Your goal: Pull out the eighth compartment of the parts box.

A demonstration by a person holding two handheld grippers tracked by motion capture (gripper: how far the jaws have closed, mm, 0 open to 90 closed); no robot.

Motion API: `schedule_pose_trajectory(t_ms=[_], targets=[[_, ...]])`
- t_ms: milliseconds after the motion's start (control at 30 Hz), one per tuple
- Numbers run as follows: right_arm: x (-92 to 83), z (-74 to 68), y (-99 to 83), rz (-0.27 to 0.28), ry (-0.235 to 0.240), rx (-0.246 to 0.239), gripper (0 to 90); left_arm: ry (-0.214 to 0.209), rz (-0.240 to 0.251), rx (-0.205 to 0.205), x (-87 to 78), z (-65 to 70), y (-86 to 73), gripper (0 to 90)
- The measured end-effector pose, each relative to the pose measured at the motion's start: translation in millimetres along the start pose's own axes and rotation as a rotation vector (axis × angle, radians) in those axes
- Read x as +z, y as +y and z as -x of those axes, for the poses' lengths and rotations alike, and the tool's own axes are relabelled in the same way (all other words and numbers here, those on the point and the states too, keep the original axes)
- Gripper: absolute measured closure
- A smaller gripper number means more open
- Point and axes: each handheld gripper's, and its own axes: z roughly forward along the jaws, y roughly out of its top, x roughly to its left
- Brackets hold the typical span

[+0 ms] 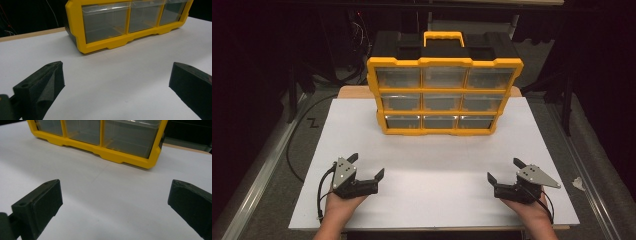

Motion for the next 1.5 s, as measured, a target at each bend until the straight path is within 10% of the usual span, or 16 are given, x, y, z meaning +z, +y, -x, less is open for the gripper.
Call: schedule_pose_trajectory(t_ms=[700,1500], targets=[[7.1,2.4,0.3,-0.007,-0.018,0.003,0.9,-0.001,-0.005,0.011,1.4,1.0,-0.7,0.3],[62.2,0.4,26.7,-0.018,-0.054,0.000,0.9,0.009,-0.014,0.015,2.3,0.4,-1.4,0.3]])
